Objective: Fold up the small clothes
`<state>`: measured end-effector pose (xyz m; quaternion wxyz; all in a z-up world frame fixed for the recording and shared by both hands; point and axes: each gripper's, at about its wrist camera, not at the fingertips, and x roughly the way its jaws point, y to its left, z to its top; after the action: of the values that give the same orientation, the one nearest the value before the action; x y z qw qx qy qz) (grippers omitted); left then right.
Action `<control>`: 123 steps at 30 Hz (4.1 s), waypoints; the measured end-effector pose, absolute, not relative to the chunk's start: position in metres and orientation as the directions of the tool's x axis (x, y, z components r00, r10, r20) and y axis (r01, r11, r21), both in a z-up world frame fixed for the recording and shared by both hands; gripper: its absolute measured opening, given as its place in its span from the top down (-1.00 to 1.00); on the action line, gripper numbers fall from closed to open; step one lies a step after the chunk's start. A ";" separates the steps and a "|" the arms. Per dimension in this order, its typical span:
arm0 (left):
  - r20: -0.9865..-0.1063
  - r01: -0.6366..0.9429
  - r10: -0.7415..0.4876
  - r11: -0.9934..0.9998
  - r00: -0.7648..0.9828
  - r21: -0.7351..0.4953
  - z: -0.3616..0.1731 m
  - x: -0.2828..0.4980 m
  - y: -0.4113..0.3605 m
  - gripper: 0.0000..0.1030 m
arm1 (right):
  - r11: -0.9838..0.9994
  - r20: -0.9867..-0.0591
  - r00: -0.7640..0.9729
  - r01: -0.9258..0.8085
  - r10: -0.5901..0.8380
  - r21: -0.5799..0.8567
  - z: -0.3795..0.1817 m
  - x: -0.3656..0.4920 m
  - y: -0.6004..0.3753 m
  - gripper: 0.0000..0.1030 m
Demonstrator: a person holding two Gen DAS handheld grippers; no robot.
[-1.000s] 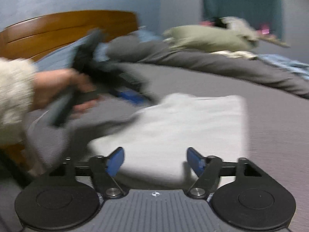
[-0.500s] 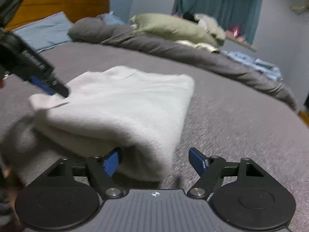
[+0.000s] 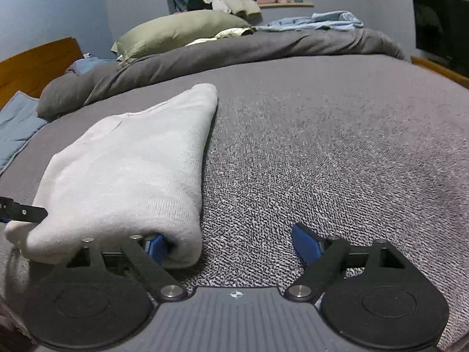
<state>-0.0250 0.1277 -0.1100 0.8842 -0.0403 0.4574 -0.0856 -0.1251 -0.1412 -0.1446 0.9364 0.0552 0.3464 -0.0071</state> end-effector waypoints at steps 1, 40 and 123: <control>-0.800 0.102 -0.194 0.981 0.568 -0.166 -0.109 -0.025 0.131 -0.18 | 0.995 -0.654 0.756 0.034 0.034 0.090 -0.142 -0.125 -0.140 -0.66; -0.635 0.298 -0.372 0.928 0.677 -0.225 -0.111 0.049 0.097 0.03 | 0.956 -0.584 0.766 -0.285 0.269 0.066 -0.106 -0.087 -0.113 0.18; -0.350 0.155 -0.844 0.441 0.406 -0.884 -0.194 0.056 0.190 0.33 | 0.632 -0.369 0.572 -0.370 0.733 0.681 -0.169 0.215 -0.187 0.69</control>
<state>0.0563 0.1895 -0.1943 0.7343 -0.4049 0.4256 -0.3401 0.2151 -0.1874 -0.1685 0.8421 0.2772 0.3268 0.3274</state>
